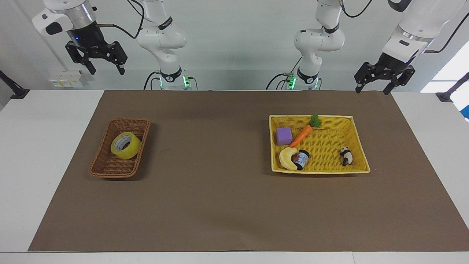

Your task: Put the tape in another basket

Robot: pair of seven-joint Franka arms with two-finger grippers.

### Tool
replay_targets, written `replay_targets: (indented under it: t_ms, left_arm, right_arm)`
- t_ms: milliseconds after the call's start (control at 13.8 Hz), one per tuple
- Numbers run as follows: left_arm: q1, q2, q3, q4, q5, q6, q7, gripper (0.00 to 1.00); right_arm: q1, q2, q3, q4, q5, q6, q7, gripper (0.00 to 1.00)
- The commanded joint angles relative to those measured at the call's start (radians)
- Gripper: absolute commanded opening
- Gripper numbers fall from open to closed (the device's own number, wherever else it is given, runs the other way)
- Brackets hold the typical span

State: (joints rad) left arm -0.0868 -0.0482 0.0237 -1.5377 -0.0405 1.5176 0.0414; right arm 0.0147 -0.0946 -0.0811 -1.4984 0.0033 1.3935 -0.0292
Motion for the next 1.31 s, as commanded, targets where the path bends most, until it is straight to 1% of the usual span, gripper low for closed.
replay_targets:
  t_ms: [0, 145, 291, 363, 726, 799, 944, 1090, 1235]
  left_arm:
    - [0.009, -0.002, -0.005, 0.005, 0.017, -0.017, 0.011, 1.00]
    - [0.009, -0.001, -0.005, 0.005, 0.017, -0.017, 0.011, 1.00]
    - [0.009, -0.002, -0.005, 0.005, 0.019, -0.017, 0.011, 1.00]
    - [0.009, -0.001, -0.005, 0.005, 0.019, -0.017, 0.011, 1.00]
    - [0.009, -0.002, -0.005, 0.005, 0.014, -0.017, 0.014, 1.00]
    - [-0.002, -0.001, -0.008, 0.005, 0.010, -0.022, 0.011, 1.00]
    - [-0.007, -0.002, -0.016, 0.005, 0.010, -0.022, 0.011, 1.00]
    - [0.007, -0.004, -0.014, 0.004, 0.008, -0.034, 0.008, 1.00]
    - [0.009, -0.010, -0.008, 0.004, 0.010, -0.082, 0.009, 1.00]
  right_arm:
    - [-0.001, -0.030, 0.003, -0.034, -0.019, -0.004, -0.025, 1.00]
    - [0.001, -0.033, 0.001, -0.034, -0.025, -0.031, -0.021, 1.00]
    - [0.002, -0.059, 0.009, -0.080, -0.022, -0.009, 0.021, 1.00]
    - [0.002, -0.063, 0.012, -0.083, -0.023, 0.002, 0.052, 1.00]
    - [0.002, -0.063, 0.018, -0.083, -0.022, 0.007, 0.048, 1.00]
    - [0.001, -0.051, 0.018, -0.074, -0.008, 0.007, 0.046, 1.00]
    - [-0.002, 0.005, 0.017, -0.016, -0.003, -0.027, 0.046, 1.00]
    - [0.001, 0.003, 0.017, -0.022, -0.008, -0.021, 0.049, 1.00]
    - [0.001, -0.002, 0.017, -0.026, -0.008, -0.018, 0.060, 1.00]
